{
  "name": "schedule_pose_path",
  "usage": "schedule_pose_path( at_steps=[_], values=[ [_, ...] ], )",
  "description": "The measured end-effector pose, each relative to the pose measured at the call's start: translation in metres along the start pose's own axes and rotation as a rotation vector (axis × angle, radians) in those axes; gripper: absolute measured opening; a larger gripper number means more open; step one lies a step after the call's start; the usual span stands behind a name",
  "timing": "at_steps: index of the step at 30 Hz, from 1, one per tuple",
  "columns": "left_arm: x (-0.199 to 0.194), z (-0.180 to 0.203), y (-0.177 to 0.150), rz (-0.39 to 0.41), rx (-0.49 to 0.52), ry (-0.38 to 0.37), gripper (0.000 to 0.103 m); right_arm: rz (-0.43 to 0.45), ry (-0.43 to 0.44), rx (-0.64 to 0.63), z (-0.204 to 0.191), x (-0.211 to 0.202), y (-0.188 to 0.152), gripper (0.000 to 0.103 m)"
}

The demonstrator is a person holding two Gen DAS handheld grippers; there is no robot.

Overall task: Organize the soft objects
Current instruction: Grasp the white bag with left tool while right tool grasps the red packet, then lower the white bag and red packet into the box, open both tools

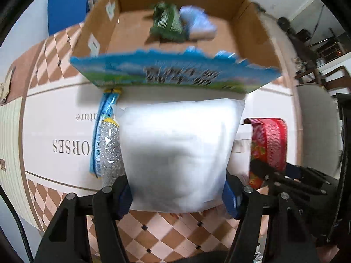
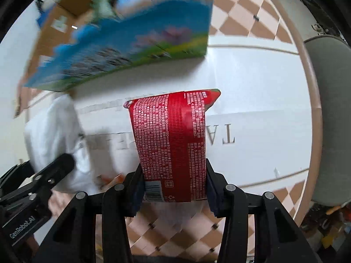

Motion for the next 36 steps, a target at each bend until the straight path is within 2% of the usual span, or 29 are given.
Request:
schedule_pose_path(
  at_steps=[3, 6, 7, 9, 12, 15, 18, 21, 27, 33, 36],
  values=[
    [-0.035, 0.009, 0.021, 0.039, -0.006, -0.048, 0.065, 0.057, 0.062, -0.022, -0.024, -0.041, 0.000, 0.049],
    [-0.073, 0.003, 0.045, 0.088, -0.010, -0.094, 0.065, 0.118, 0.123, -0.046, -0.050, -0.081, 0.018, 0.049],
    [-0.077, -0.002, 0.047, 0.088, -0.006, -0.089, 0.065, 0.131, 0.140, -0.052, -0.054, -0.091, 0.023, 0.049],
    [-0.085, -0.011, 0.076, 0.109, -0.009, -0.095, 0.065, 0.164, 0.160, -0.064, -0.060, -0.113, 0.043, 0.049],
    [-0.078, -0.029, 0.129, 0.115, -0.013, -0.045, 0.065, 0.208, 0.118, -0.083, -0.069, -0.123, 0.092, 0.049],
    [-0.050, -0.046, 0.184, 0.079, -0.012, 0.032, 0.065, 0.214, 0.066, -0.077, -0.067, -0.111, 0.138, 0.049],
    [-0.009, -0.060, 0.233, 0.028, 0.004, 0.115, 0.065, 0.187, -0.006, -0.066, -0.060, -0.083, 0.196, 0.049],
    [0.032, -0.066, 0.260, -0.046, 0.006, 0.136, 0.065, 0.157, -0.045, -0.046, -0.050, -0.059, 0.232, 0.049],
    [0.081, -0.072, 0.279, -0.131, -0.014, 0.154, 0.065, 0.108, -0.095, -0.039, -0.038, -0.015, 0.286, 0.049],
    [0.111, -0.073, 0.287, -0.179, 0.013, 0.168, 0.071, 0.061, -0.134, -0.061, -0.032, 0.020, 0.307, 0.049],
    [0.117, -0.073, 0.287, -0.217, 0.010, 0.164, 0.072, 0.047, -0.146, -0.056, -0.030, 0.030, 0.312, 0.053]
  ],
)
Point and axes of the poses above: each gripper's, at about its wrist camera, not at the fingertips, and x roughly the way its jaws point, z to its right, y to its top, the point moved 7 cm from there along x, roughly the way its jaws point, and after that the axes turned 14 degrees about y, right-handed, at the moved point
